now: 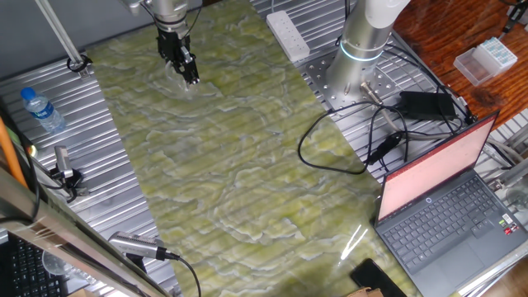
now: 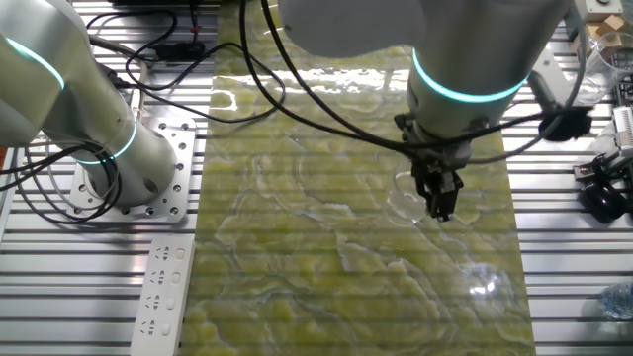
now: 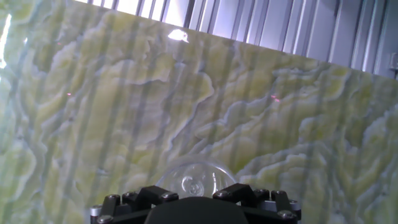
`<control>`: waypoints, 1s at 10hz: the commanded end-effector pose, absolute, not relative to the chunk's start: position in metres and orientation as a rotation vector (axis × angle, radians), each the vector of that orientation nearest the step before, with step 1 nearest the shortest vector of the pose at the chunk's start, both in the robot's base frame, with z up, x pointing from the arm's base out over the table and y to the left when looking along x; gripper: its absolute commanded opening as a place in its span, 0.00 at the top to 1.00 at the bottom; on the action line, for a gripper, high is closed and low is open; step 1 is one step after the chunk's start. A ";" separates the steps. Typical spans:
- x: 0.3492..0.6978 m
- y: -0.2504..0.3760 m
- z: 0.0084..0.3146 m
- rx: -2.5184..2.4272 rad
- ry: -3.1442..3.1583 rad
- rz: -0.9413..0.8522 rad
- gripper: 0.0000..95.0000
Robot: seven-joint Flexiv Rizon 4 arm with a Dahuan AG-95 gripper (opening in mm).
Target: Pick up the cup
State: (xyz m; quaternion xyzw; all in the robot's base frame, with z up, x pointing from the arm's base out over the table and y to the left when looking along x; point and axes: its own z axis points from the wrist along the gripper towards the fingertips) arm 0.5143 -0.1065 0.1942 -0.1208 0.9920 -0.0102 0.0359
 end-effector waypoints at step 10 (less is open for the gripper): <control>0.500 -0.100 0.237 -0.332 3.050 -0.090 1.00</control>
